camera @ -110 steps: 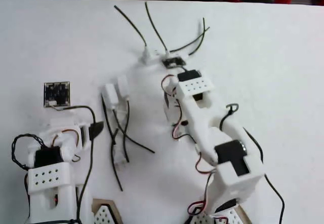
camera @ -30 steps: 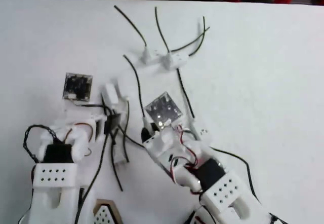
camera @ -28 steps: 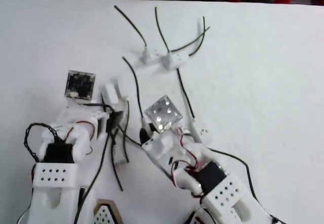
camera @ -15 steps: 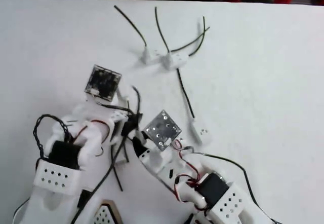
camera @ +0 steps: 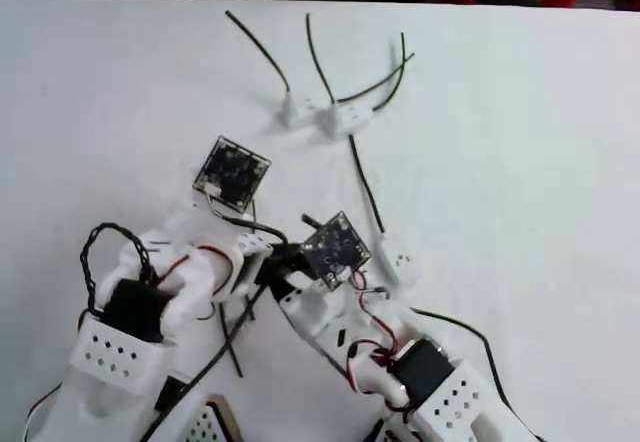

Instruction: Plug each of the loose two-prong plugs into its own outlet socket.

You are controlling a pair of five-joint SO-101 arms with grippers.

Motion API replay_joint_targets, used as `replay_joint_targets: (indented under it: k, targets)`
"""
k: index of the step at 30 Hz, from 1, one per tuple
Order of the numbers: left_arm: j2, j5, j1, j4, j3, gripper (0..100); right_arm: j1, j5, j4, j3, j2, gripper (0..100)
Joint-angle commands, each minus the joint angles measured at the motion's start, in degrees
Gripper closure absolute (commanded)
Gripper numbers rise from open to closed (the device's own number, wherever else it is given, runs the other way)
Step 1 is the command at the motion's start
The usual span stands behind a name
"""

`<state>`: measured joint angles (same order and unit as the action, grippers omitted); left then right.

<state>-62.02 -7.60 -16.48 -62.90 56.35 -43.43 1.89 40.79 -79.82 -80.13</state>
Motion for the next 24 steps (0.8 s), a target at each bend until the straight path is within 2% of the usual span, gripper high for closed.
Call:
replay_joint_targets:
  k: [1,6,12,18,24]
  targets:
    - [-1.0,3.9,4.0,1.7,-2.4,67,9.7,0.6,-1.8,1.3,-1.3,98.1]
    - [-0.9,7.6,4.2,8.5,-0.3,67,25.1,1.6,-6.1,2.9,-1.3,98.1]
    - [-0.9,8.8,-1.5,15.2,4.3,67,38.0,12.6,-14.0,2.9,-0.9,98.1]
    - [-0.8,8.8,-1.3,15.8,8.4,67,39.9,15.5,-15.3,2.6,-0.8,98.1]
    - [3.6,7.1,7.2,15.0,5.1,67,39.8,16.1,-15.2,2.0,-0.8,98.1]
